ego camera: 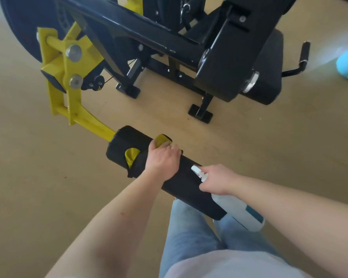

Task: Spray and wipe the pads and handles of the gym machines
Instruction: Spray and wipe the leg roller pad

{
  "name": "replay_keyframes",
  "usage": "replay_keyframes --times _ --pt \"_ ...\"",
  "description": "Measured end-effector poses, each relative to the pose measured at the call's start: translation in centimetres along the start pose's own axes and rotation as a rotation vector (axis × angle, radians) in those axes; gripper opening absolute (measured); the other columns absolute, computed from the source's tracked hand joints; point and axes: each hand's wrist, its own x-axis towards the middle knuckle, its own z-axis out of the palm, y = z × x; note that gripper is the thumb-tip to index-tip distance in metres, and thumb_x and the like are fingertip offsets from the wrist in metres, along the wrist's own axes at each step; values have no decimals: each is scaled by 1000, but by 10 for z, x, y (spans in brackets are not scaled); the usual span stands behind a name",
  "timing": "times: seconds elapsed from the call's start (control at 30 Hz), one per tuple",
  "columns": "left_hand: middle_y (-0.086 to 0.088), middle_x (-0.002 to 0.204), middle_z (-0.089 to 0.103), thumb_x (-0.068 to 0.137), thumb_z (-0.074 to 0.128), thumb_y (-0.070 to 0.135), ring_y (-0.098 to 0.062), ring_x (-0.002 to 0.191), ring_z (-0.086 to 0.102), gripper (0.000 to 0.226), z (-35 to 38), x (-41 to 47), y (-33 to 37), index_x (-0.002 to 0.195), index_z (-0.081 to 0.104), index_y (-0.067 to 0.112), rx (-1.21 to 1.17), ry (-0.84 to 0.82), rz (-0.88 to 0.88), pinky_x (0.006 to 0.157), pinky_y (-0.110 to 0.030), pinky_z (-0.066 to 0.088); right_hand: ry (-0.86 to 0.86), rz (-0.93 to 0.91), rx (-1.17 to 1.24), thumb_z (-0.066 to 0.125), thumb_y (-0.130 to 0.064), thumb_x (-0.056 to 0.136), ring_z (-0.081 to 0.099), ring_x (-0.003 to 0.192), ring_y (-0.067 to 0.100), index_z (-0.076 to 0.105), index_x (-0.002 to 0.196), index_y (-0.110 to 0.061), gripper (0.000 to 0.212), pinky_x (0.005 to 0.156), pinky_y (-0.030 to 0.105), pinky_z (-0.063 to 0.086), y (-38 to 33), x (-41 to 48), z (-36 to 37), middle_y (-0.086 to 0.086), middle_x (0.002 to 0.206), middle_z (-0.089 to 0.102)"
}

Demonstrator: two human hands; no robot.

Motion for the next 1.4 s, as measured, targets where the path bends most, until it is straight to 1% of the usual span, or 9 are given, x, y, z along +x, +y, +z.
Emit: replay_keyframes --times 0.1,0.2,0.3,0.37,0.47,0.73,1.1,1.23,1.4 --pt "7 133 64 107 30 38 -15 147 39 34 13 -12 29 119 58 23 -23 21 114 120 -47 8 25 -3 21 59 -20 86 51 66 11 67 113 -39 34 51 19 31 16 -7 8 -16 77 47" --pt "10 139 62 101 30 38 -10 144 43 43 40 -37 51 126 63 25 -16 81 277 117 -40 6 43 -2 19 58 -17 86 46 65 16 47 75 -31 21 52 24 29 26 -16 12 -7 75 51" --pt "6 148 57 104 35 47 -15 146 42 43 56 -53 34 125 65 24 115 202 437 120 -43 16 -9 -36 -76 57 -21 88 61 92 21 66 121 -36 37 64 20 39 34 -20 13 -13 106 65" --pt "1 157 47 103 38 52 -20 150 35 44 57 -57 5 133 59 28 216 231 489 122 -48 21 -31 -77 -203 55 -25 90 54 135 24 40 159 -39 72 94 26 48 35 -22 14 -9 159 48" --pt "-2 163 38 102 28 61 -24 154 26 60 49 -56 -29 151 46 32 262 196 333 124 -53 22 -11 -91 -279 51 -26 90 43 148 22 22 165 -41 82 107 31 47 30 -24 21 -11 172 22" --pt "-6 168 25 108 25 47 -32 157 7 51 17 -36 -90 154 41 31 -119 404 -328 126 -59 4 38 -70 -416 50 -31 96 48 143 25 17 166 -36 78 101 32 49 19 -20 28 -11 173 18" --pt "-5 125 72 104 52 24 -28 130 58 25 41 -37 0 115 73 15 -169 439 -61 121 -49 31 58 2 -400 53 -30 91 60 123 28 27 162 -45 78 75 29 40 23 -11 13 -3 145 60" --pt "0 134 67 106 46 31 -22 138 53 32 56 -50 47 124 71 20 -179 360 58 126 -44 21 134 23 -187 55 -23 85 61 80 20 62 93 -36 17 57 28 38 36 -16 11 -2 94 66" --pt "0 144 60 110 36 35 -19 144 45 41 64 -59 102 133 65 20 -149 255 154 128 -40 14 189 50 -29 59 -19 85 59 74 20 65 96 -24 14 58 30 43 80 -26 9 -2 87 64"
